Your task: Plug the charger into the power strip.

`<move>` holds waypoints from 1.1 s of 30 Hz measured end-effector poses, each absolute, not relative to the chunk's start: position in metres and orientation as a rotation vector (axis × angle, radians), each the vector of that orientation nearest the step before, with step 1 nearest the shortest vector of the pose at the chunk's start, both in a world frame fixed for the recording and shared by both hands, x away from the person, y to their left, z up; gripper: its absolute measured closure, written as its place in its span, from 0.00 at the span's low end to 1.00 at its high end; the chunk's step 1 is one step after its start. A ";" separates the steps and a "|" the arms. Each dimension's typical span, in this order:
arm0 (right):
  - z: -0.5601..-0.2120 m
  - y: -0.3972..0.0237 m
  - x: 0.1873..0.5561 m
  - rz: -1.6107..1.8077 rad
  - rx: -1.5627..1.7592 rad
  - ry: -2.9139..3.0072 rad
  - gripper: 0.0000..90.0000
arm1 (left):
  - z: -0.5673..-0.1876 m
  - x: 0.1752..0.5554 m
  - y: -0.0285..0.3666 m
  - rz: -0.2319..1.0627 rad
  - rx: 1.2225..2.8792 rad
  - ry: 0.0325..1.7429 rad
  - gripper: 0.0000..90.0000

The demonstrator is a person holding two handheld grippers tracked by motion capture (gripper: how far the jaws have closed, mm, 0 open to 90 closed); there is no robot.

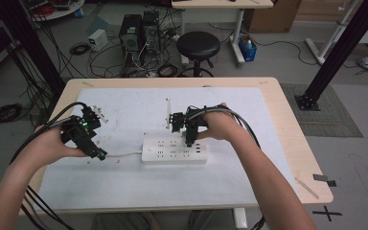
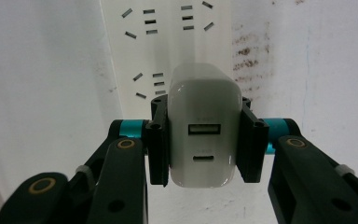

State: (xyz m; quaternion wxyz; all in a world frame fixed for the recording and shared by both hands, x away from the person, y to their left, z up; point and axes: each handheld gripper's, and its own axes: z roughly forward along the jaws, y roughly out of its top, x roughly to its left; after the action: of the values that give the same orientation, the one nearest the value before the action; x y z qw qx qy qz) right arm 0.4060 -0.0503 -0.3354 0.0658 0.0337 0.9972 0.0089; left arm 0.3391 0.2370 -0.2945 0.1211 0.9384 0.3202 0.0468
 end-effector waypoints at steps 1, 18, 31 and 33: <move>-0.337 -0.049 0.407 0.023 0.087 3.006 0.69 | -0.295 0.339 0.238 0.135 2.739 0.937 0.19; -0.358 -0.036 0.413 -0.067 -0.083 3.027 0.69 | -0.301 0.340 0.234 0.113 2.758 0.911 0.19; -0.361 -0.037 0.413 -0.063 -0.069 3.022 0.70 | -0.309 0.348 0.220 0.073 2.777 0.893 0.19; -0.362 -0.037 0.412 -0.070 -0.071 3.018 0.70 | -0.309 0.349 0.216 0.073 2.775 0.889 0.19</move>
State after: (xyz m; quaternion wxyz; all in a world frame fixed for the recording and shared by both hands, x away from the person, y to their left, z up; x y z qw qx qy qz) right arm 0.4122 -0.0371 -0.3615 0.0609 -0.0235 0.9976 -0.0230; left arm 0.3486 0.2163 -0.3087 0.1133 0.9459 0.3031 0.0249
